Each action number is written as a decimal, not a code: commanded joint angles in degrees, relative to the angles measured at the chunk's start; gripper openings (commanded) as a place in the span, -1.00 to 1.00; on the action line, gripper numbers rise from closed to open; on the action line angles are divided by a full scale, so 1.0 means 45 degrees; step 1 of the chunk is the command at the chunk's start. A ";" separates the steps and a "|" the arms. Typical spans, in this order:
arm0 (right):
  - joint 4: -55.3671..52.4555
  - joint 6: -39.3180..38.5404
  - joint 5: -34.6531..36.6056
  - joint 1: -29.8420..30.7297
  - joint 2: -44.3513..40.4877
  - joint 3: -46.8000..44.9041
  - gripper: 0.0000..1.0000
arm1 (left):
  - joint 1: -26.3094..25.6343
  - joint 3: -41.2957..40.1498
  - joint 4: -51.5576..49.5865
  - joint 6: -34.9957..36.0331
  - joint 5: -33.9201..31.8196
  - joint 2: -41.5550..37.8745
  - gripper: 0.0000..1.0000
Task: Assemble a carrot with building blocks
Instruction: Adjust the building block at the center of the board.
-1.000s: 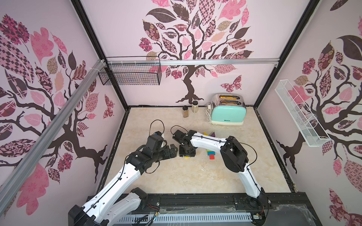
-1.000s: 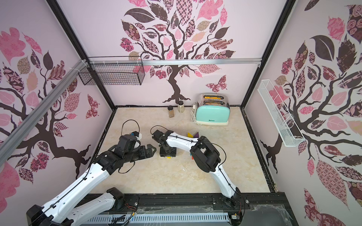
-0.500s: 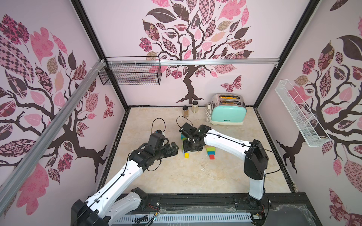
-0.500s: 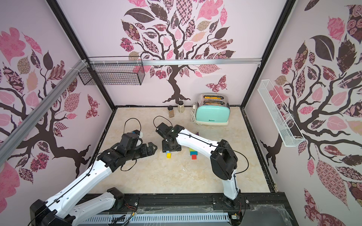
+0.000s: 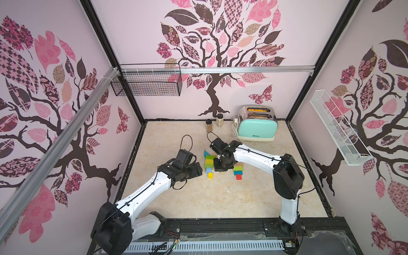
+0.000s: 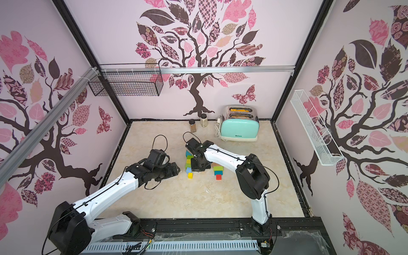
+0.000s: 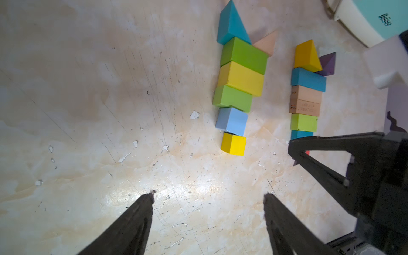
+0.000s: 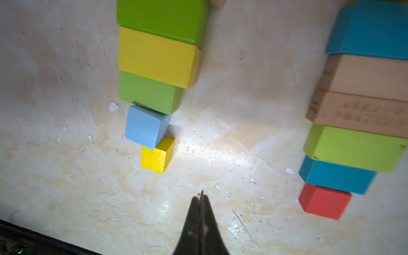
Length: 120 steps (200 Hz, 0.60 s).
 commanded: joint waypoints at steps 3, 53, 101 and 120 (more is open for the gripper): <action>0.0951 0.0049 -0.0662 0.0065 0.0524 -0.0287 -1.00 | 0.0044 -0.0450 0.0764 -0.0354 0.0767 0.0503 0.65; 0.1906 0.0293 -0.1125 0.0052 0.1263 -0.0499 -1.00 | 0.0041 -0.0932 0.1003 -0.0479 0.0639 0.0513 0.72; 0.2182 0.0558 -0.1506 0.0248 0.1369 -0.0460 -1.00 | 0.0032 -0.1008 0.1042 -0.0388 0.0727 0.0764 0.75; 0.2240 0.0625 -0.1569 0.0258 0.1438 -0.0417 -1.00 | 0.0038 -0.0976 0.1027 -0.0328 0.0677 0.0835 0.76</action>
